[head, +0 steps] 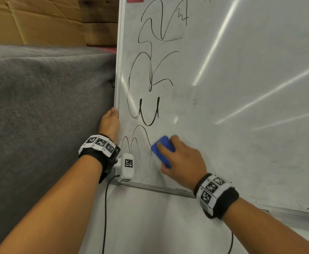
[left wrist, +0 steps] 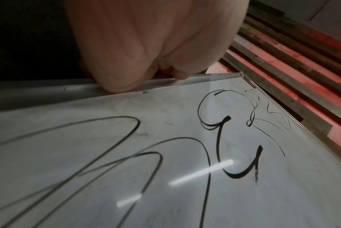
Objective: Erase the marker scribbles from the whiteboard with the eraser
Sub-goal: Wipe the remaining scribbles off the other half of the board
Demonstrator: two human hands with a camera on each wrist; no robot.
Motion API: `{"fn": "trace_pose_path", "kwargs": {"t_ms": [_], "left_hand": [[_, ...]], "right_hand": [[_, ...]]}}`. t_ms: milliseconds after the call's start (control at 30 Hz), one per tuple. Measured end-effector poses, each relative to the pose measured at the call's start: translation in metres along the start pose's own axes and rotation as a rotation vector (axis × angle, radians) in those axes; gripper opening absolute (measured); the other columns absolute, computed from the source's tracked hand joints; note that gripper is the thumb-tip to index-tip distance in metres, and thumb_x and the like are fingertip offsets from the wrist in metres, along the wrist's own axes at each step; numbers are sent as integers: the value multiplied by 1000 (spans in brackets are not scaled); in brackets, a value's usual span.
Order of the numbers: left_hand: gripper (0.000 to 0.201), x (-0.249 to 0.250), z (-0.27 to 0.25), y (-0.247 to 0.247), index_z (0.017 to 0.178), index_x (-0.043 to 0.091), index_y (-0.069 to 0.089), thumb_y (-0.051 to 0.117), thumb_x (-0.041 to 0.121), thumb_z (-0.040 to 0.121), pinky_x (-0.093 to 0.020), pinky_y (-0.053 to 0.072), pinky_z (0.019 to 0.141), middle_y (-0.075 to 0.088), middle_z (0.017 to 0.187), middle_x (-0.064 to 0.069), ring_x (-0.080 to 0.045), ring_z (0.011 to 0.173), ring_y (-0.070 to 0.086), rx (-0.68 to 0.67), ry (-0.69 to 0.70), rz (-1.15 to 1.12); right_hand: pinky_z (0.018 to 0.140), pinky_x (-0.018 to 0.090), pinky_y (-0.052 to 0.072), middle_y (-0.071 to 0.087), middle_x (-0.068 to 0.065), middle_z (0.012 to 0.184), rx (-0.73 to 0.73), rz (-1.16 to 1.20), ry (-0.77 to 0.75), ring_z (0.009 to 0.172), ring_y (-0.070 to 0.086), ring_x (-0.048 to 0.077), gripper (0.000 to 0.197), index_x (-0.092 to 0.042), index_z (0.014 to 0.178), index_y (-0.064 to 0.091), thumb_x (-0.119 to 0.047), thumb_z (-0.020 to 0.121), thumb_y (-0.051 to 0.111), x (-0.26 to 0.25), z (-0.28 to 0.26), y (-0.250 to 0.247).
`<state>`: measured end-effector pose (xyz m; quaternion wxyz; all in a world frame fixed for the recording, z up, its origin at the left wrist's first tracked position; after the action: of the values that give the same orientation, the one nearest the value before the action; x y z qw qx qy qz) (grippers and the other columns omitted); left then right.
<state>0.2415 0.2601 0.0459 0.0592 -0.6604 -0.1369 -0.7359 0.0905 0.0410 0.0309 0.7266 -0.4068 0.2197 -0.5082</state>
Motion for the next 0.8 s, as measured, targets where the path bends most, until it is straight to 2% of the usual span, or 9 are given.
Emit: {"fn": "trace_pose_path", "kwargs": {"t_ms": [67,167,233,300,367,500,600,700,800], "left_hand": [[30,-1,1,0,94,29,68,42,44,99,-43,50,101,72,105,3,-19,103,67,8,3,11],[47,-3,3,-1,114,22,68,43,53,90,-45,48,103,70,114,0,-21,109,65,18,9,26],[59,-5,4,-2,123,20,65,43,56,83,-44,47,105,69,119,-1,-21,112,64,32,4,43],[57,-3,2,-1,125,21,65,42,55,86,-44,48,104,69,119,0,-21,111,64,40,2,51],[51,1,-2,0,126,20,64,42,50,92,-44,48,104,69,118,0,-21,110,64,38,6,52],[44,7,-7,0,127,17,63,40,43,100,-42,48,103,69,118,-1,-21,109,64,50,12,54],[43,7,-8,1,131,16,62,40,40,102,-41,47,104,67,121,-2,-20,110,63,60,19,52],[42,7,-10,1,131,17,62,40,40,103,-40,47,105,67,121,-2,-20,110,62,87,18,65],[42,9,-11,3,127,16,63,39,41,103,-33,45,102,66,119,1,-18,106,61,111,11,74]], "right_hand": [[44,27,43,52,8,115,-51,-30,-86,69,56,22,55,-21,122,59,-35,71,73,-2,-13,10],[48,25,36,52,6,113,-58,-71,-146,72,56,22,53,-22,120,61,-35,70,72,4,-1,1],[51,25,37,53,7,113,-2,-81,-103,78,56,23,52,-22,122,62,-36,72,71,13,18,-14],[55,28,42,54,8,114,71,-68,-55,85,54,24,52,-21,122,63,-34,73,72,19,35,-26],[60,32,46,55,9,113,92,-62,-72,88,52,26,50,-20,120,64,-30,72,71,15,37,-24],[64,36,44,57,10,108,-8,-50,-257,83,50,29,46,-20,114,66,-23,69,66,3,-6,10],[66,39,46,59,11,107,-63,-41,-312,84,54,30,45,-20,114,68,-22,69,65,12,-25,13],[64,39,50,57,14,108,21,-12,-211,82,56,33,48,-19,115,68,-24,67,72,33,3,-16],[66,38,52,55,14,115,158,12,-53,91,55,32,50,-17,121,65,-29,73,76,51,53,-55]]}}
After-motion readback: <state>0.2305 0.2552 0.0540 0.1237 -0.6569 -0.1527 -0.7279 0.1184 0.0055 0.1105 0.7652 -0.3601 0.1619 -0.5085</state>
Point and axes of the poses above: each hand's wrist, its own z-axis towards the middle knuckle, its own y-axis out of the palm, x = y × z, the point moved 6 cm from there along z, towards the middle knuckle
